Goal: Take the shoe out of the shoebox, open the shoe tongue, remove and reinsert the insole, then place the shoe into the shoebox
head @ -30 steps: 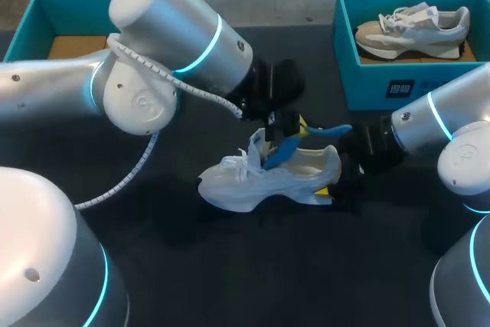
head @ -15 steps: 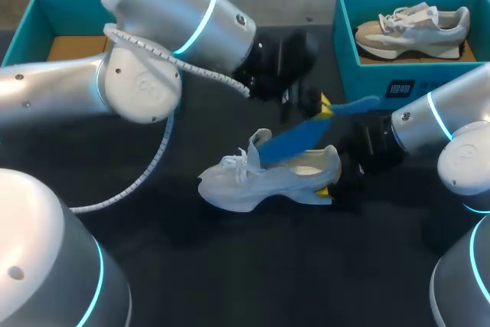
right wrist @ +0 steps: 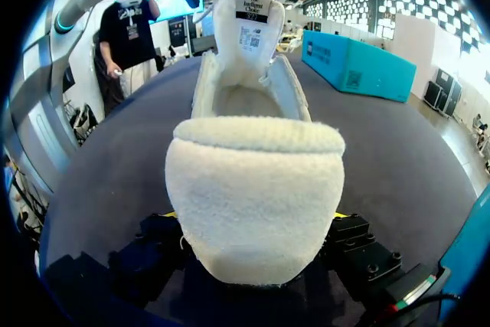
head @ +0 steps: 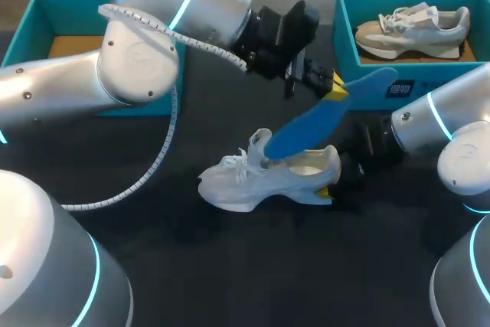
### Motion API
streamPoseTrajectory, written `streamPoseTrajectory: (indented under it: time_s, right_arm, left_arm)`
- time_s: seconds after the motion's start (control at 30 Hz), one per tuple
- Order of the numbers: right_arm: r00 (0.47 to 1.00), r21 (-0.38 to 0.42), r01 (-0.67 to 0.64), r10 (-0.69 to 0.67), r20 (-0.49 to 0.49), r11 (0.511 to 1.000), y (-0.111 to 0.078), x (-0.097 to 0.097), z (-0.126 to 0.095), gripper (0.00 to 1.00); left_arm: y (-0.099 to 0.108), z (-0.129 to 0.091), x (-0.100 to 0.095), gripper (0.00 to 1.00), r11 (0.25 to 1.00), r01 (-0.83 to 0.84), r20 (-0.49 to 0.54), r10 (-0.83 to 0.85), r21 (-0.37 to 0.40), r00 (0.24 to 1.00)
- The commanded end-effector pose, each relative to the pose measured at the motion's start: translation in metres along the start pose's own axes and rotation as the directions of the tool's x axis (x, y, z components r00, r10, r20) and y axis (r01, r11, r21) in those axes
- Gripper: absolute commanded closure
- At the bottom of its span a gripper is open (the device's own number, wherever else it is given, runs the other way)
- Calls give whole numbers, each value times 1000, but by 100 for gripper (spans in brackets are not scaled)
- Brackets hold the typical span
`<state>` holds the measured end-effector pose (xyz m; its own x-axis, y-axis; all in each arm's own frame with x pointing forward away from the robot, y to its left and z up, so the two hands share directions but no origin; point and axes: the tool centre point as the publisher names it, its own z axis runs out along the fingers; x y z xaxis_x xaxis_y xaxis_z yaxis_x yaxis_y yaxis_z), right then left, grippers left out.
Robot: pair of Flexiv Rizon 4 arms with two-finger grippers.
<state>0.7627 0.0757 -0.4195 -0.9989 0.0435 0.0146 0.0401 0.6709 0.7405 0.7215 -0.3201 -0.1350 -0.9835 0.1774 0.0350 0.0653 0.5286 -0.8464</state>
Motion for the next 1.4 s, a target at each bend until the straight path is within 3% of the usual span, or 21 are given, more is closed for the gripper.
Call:
streamPoseTrajectory:
  time_s: [0.03,0.67,0.77,1.13,1.4]
  right_arm:
    - [1000,2,0,0,1,1000,0,-1,2,100]
    - [1000,2,0,0,1,1000,0,-1,2,100]
    - [1000,2,0,0,1,1000,0,-1,2,100]
    - [1000,2,0,0,1,1000,0,-1,2,100]
    - [1000,2,0,0,1,1000,0,-1,2,100]
  left_arm:
    - [-1,-1,0,100,1000,-1,-1,1,-3,1000]
    - [-1,-1,0,100,1000,-1,-1,1,-3,1000]
    - [-12,1,1,100,997,68,-16,-68,26,998]
    - [-38,-34,16,100,957,248,-84,-237,153,968]
    - [-45,-65,36,100,851,463,-261,-402,249,878]
